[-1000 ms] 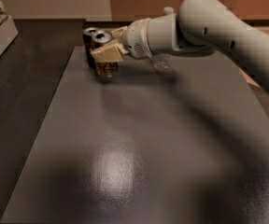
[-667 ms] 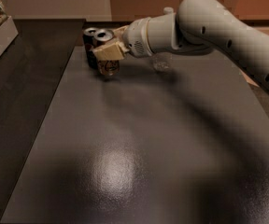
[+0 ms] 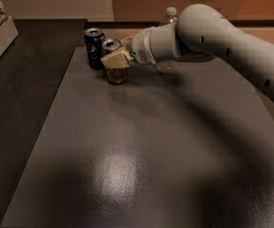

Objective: Move orange can near pepsi can

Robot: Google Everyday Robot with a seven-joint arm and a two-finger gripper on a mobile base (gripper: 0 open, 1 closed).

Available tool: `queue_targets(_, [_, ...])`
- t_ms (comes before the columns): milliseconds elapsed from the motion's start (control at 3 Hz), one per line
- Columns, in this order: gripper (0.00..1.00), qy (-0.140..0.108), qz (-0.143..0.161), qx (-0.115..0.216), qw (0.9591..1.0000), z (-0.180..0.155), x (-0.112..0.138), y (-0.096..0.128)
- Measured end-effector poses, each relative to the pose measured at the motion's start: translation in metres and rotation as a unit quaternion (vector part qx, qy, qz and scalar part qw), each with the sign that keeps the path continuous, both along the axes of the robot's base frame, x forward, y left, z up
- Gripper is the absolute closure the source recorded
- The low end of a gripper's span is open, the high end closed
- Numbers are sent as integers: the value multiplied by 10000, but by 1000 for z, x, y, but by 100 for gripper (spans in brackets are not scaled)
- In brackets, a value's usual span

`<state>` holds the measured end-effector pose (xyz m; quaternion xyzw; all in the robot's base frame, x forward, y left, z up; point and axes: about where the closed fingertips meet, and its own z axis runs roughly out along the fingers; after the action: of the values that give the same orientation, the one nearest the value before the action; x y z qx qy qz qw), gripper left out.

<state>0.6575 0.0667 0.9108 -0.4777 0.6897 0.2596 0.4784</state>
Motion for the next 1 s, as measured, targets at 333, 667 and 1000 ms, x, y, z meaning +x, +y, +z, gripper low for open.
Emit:
queue_targets(333, [46, 88, -94, -24, 9999, -8, 3, 0])
queue_targets(667, [23, 147, -146, 124, 9997, -8, 5, 0])
queue_targets(1000, [0, 149, -119, 122, 9997, -8, 4, 3])
